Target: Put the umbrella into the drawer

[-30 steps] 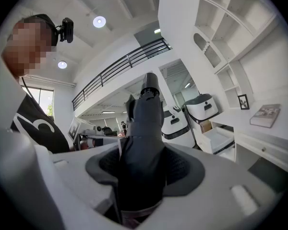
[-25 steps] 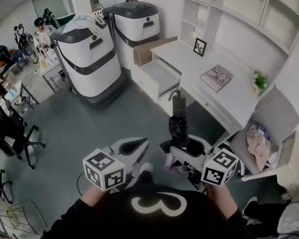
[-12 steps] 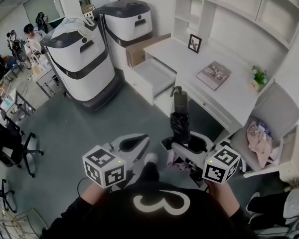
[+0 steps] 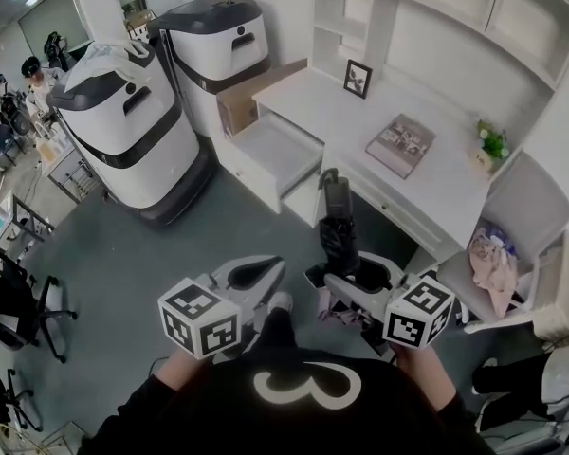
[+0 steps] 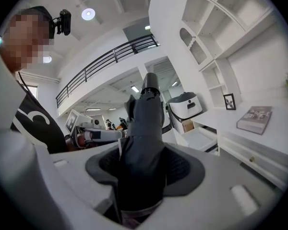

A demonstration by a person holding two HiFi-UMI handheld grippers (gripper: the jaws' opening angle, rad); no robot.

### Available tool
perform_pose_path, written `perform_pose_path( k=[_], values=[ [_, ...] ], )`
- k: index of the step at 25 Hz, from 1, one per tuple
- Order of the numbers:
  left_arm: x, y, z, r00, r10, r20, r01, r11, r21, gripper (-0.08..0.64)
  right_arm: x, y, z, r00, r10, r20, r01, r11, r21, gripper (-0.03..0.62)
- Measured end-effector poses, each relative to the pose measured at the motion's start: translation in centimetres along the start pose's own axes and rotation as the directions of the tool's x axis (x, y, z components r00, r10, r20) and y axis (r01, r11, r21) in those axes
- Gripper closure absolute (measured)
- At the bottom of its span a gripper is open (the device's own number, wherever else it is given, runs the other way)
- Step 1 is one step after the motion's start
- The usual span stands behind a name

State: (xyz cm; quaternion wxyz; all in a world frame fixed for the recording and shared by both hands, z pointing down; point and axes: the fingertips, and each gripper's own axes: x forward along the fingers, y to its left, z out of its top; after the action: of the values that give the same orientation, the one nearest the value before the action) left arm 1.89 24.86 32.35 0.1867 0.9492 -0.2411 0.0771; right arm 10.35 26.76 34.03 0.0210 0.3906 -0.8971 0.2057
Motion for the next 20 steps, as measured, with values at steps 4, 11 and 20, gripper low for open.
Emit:
perform_pose_path(
  k=[4, 11, 20],
  values=[
    [2.7, 5.1, 2.0, 1.0, -0.015, -0.026, 0.015, 1.0, -0.015, 0.551, 4.1, -3.9, 1.8, 1.0, -0.022, -0.003, 0.023, 0.999, 0.025, 0.367],
    [7.6, 16.0, 6.9, 0.998, -0.028, -0.059, 0.025, 0.999, -0.048, 0.551, 13.1, -11.0, 6.0, 0.998, -0.058, -0.04, 0.061, 0.996, 0.069, 0.367],
    [13.5, 29.1, 10.3, 0.996, -0.028, -0.083, 0.021, 0.996, -0.087, 0.551, 23.8, -20.2, 9.7, 0.99, -0.1, -0.103, 0.106, 0.993, 0.06, 0.367]
  ],
)
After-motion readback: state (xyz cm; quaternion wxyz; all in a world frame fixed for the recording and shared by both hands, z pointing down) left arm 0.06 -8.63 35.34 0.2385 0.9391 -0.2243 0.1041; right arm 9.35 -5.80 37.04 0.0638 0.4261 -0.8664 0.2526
